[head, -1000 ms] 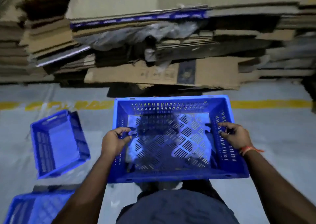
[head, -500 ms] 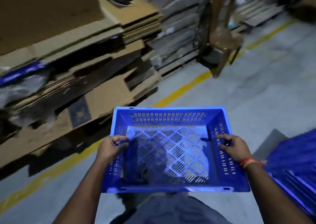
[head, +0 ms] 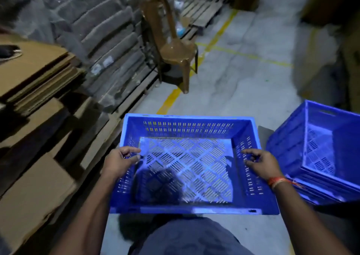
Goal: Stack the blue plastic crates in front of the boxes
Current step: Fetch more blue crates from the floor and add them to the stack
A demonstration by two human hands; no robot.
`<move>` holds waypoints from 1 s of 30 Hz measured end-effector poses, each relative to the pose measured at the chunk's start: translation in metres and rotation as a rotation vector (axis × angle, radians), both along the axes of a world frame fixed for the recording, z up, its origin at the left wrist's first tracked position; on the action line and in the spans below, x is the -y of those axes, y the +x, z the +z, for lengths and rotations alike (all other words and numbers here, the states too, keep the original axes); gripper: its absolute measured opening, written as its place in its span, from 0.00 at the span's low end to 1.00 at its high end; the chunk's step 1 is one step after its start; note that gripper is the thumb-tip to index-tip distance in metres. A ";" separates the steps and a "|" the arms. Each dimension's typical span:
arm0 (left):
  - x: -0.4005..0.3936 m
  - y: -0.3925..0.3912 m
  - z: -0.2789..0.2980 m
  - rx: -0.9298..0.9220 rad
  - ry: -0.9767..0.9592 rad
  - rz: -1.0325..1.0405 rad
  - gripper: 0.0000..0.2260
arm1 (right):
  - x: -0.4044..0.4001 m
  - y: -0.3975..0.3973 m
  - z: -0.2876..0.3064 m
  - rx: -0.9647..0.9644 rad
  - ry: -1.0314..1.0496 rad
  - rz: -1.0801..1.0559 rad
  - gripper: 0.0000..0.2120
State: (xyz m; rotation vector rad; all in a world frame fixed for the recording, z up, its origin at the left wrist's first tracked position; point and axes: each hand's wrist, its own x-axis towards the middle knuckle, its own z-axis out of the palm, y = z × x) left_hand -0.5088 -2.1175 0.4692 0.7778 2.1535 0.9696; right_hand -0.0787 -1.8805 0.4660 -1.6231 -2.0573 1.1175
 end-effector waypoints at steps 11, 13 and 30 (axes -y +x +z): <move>-0.259 -0.090 -0.002 0.086 0.004 -0.352 0.18 | -0.115 -0.026 0.000 0.061 0.021 -0.265 0.19; -0.310 -0.097 -0.002 0.040 0.013 -0.392 0.16 | -0.133 -0.026 0.004 0.076 0.012 -0.310 0.18; -0.696 0.023 0.027 -0.110 0.042 -0.851 0.08 | -0.302 0.051 0.000 -0.014 0.029 -0.791 0.16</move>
